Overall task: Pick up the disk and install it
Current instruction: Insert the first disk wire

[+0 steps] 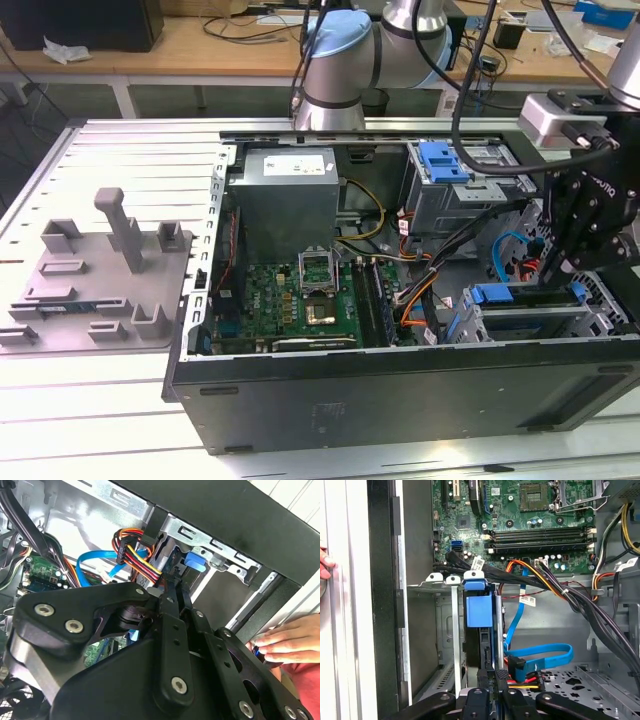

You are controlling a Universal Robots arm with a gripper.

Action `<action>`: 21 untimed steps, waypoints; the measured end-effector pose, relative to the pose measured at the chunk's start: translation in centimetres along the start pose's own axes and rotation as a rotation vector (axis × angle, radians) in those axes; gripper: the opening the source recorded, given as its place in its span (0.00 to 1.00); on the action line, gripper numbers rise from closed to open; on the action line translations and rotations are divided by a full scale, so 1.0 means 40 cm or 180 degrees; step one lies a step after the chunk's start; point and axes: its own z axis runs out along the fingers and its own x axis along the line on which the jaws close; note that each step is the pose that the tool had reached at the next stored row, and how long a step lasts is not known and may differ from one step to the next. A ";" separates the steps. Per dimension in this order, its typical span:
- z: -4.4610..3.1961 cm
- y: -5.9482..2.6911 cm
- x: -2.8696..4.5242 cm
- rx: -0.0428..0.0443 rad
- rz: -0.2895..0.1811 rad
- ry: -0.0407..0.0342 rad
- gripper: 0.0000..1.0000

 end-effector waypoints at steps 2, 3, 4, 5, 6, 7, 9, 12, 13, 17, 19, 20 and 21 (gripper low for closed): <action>0.001 0.000 0.000 0.0000 0.0000 0.0000 0.17; 0.002 0.000 0.000 0.0000 0.0000 0.0000 0.17; 0.004 0.000 0.000 0.0000 0.0000 0.0000 0.17; 0.004 0.000 0.000 0.0000 0.0000 0.0000 0.17; 0.005 0.000 -0.001 0.0000 0.0000 0.0000 0.17; 0.006 0.000 -0.001 0.0000 0.0000 0.0000 0.17; 0.007 0.000 -0.001 0.0000 0.0000 0.0000 0.17; 0.007 0.000 -0.001 0.0000 0.0000 0.0000 0.17; 0.007 0.000 0.000 0.0000 0.0000 -0.0001 0.17; 0.002 0.000 0.001 0.0000 0.0000 -0.0001 0.17; 0.001 0.000 0.001 0.0000 0.0000 -0.0002 0.17; 0.001 0.000 0.001 0.0000 0.0000 -0.0001 0.17; 0.000 0.000 0.001 0.0000 0.0000 -0.0001 0.17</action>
